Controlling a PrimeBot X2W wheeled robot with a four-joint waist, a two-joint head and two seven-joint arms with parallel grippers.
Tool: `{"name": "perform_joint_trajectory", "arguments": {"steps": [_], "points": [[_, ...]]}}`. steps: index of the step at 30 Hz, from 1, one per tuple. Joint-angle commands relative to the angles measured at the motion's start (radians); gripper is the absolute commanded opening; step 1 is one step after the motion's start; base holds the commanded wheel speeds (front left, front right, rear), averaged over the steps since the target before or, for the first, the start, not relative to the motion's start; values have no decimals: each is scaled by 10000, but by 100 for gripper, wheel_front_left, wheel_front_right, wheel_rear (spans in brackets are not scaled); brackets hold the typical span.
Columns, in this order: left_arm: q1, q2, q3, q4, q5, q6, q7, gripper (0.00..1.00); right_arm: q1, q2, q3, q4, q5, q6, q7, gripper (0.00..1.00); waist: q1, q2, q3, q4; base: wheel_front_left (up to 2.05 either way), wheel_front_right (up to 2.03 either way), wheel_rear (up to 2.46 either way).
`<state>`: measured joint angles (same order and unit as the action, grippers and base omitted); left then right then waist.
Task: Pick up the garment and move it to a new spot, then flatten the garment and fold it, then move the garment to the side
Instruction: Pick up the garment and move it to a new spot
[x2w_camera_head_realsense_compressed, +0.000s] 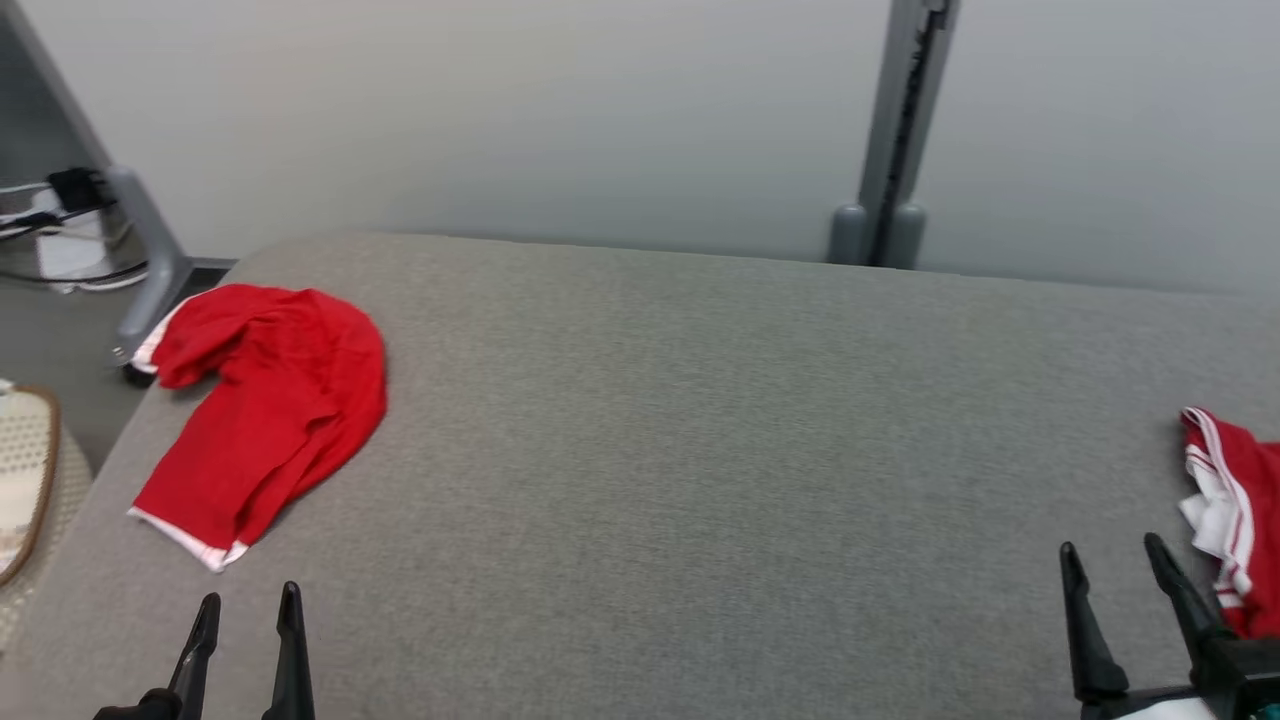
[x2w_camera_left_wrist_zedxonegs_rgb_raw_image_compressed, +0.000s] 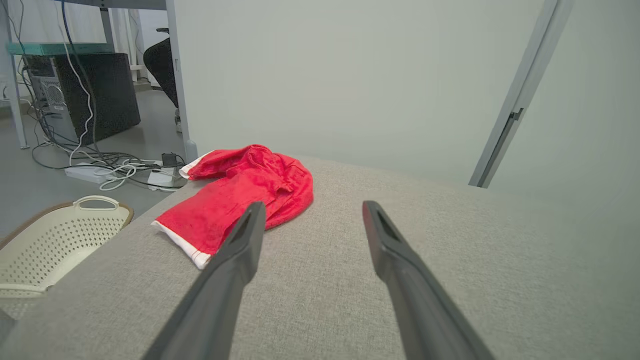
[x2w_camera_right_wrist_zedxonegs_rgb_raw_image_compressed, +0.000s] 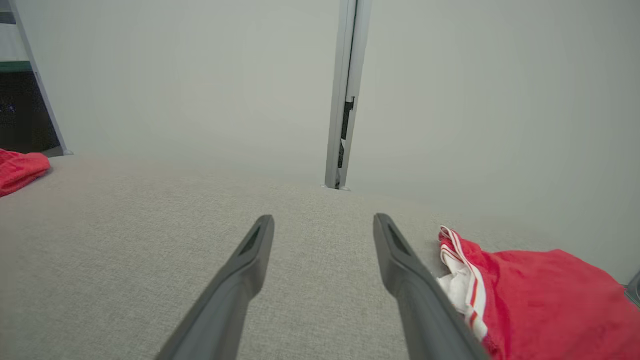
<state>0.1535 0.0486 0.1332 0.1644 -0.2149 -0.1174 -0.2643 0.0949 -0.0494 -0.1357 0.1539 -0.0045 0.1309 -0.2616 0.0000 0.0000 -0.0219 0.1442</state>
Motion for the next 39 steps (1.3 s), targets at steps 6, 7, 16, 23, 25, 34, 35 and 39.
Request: {"name": "perform_joint_trajectory", "arguments": {"steps": [6, 7, 16, 23, 25, 34, 35, 39], "points": [[250, 39, 344, 46, -150, 119, 4, 100, -235, -32, 762, -92, 170, -2, -44, 100, 0, 0, -107, 2297, 0, 0, 0], [275, 38, 390, 26, -181, 130, 4, 100, -268, -35, 857, -97, 162, -2, -44, 100, 0, 0, -104, 2416, 0, 0, 0], [-331, 35, 509, -108, -444, 9, 4, 100, -539, -43, 1055, -255, 41, -2, -45, 100, 0, 0, 635, 2457, 0, 0, 0], [-2601, 47, 169, 774, -1084, -131, 7, 100, -1650, -58, 882, -693, -815, -2, -45, 100, 0, 0, 3105, 1848, 0, 0, 0], [-3630, 322, -111, 1385, -1466, -136, 4, 100, -2105, -170, 835, -819, -1066, -2, -45, 100, 0, 0, 3874, 1652, 0, 0, 0], [-7713, 2409, -1812, 5264, -3325, -132, 1099, 100, -3306, -434, 1153, -962, -1472, -2, -45, 100, 0, 0, 5670, 820, 0, 0, 0], [-8315, 2664, -2057, 6004, -3549, -133, 1490, 100, -3383, -448, 1292, -982, -1493, -2, -45, 100, 0, 0, 5759, 674, 0, 0, 0], [-9094, 2973, -2500, 7492, -3763, -134, 2418, 100, -3429, -453, 1511, -888, -1395, -2, -22, 100, 0, 0, 5744, 394, 0, 0, 0]]}}
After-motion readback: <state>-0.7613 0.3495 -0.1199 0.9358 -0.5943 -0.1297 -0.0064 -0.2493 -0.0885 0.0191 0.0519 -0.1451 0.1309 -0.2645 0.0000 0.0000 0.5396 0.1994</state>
